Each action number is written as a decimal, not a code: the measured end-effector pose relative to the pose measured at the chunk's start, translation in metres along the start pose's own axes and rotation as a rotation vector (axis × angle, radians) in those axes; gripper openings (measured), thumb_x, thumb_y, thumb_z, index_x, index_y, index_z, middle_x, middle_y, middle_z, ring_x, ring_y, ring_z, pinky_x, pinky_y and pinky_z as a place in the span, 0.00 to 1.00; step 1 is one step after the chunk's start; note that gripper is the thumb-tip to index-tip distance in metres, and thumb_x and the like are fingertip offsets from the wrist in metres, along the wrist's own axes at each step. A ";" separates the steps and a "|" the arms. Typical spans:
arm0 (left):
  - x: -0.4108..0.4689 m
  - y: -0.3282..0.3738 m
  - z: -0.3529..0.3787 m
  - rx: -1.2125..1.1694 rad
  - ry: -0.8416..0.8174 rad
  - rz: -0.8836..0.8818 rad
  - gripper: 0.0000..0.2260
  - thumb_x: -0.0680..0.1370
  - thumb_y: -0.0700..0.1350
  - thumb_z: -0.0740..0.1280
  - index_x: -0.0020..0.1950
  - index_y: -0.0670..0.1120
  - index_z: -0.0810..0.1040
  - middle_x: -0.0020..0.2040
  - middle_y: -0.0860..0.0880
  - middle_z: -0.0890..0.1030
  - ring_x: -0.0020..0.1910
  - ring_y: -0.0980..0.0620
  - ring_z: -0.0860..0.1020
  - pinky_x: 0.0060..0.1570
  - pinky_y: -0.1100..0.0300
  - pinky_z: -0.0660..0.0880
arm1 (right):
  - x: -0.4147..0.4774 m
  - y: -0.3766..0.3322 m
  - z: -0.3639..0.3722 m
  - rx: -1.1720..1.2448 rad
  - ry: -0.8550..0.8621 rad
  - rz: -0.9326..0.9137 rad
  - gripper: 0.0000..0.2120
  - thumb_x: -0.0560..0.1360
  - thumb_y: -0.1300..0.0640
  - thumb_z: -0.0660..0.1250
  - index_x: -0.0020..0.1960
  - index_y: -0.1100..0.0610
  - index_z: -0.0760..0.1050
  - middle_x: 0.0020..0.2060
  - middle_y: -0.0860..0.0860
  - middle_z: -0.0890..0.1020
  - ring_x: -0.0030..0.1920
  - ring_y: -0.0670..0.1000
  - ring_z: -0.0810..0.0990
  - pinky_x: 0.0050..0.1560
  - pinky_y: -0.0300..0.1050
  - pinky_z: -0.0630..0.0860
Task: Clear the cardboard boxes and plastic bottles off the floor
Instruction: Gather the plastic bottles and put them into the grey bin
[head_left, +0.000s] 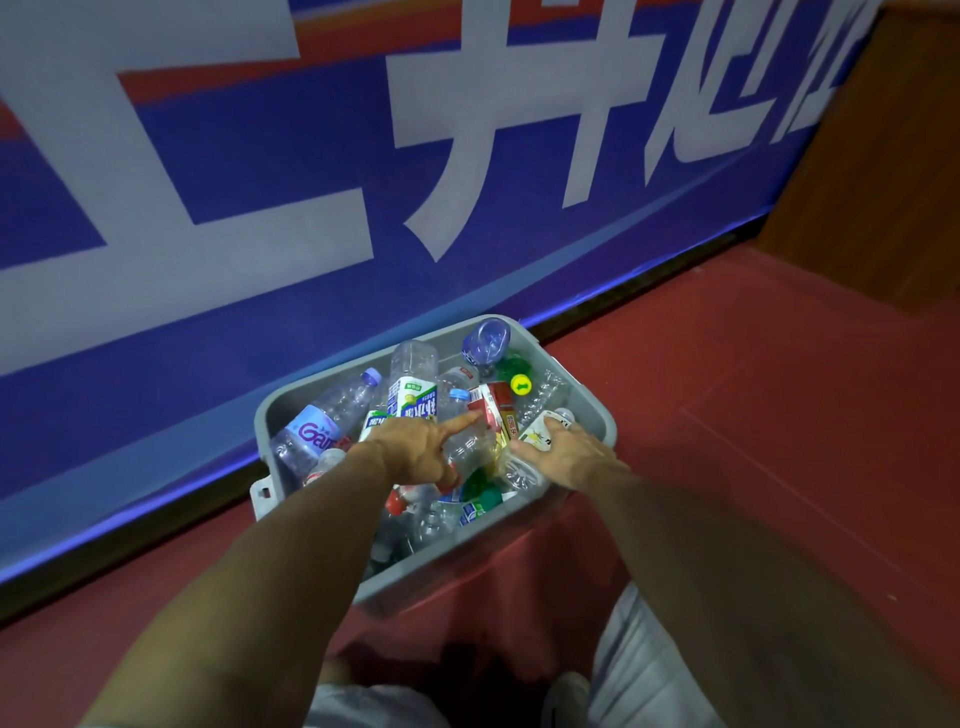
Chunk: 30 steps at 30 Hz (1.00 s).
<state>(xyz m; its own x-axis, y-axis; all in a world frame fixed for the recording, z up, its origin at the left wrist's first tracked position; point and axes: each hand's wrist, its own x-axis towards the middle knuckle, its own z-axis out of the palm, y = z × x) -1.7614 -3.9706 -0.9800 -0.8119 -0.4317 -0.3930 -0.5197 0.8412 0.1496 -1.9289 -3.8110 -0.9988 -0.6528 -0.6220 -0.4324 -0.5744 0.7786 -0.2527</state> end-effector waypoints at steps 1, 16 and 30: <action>-0.001 0.000 0.003 0.013 -0.012 0.008 0.43 0.70 0.64 0.71 0.75 0.74 0.45 0.58 0.50 0.81 0.58 0.47 0.78 0.59 0.54 0.74 | -0.001 0.001 0.002 -0.013 0.003 0.003 0.44 0.74 0.24 0.53 0.81 0.49 0.54 0.78 0.58 0.60 0.76 0.61 0.62 0.73 0.56 0.63; 0.007 0.029 -0.021 0.123 -0.024 0.030 0.38 0.76 0.66 0.65 0.81 0.59 0.52 0.79 0.45 0.59 0.75 0.44 0.63 0.71 0.47 0.64 | 0.008 0.006 -0.043 -0.090 0.074 0.007 0.41 0.75 0.25 0.51 0.81 0.45 0.48 0.78 0.58 0.57 0.76 0.63 0.57 0.69 0.64 0.62; -0.102 0.157 -0.349 0.047 0.071 0.057 0.29 0.76 0.64 0.62 0.76 0.61 0.62 0.78 0.43 0.58 0.77 0.41 0.54 0.68 0.32 0.60 | -0.183 -0.021 -0.386 -0.016 0.108 0.223 0.36 0.74 0.36 0.67 0.77 0.38 0.56 0.75 0.53 0.58 0.73 0.61 0.59 0.66 0.63 0.65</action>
<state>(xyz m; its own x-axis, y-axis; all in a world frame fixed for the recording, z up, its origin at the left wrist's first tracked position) -1.8532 -3.9083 -0.5996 -0.8574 -0.4034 -0.3197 -0.4604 0.8787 0.1261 -1.9885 -3.7456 -0.5805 -0.8128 -0.4408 -0.3808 -0.4175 0.8967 -0.1468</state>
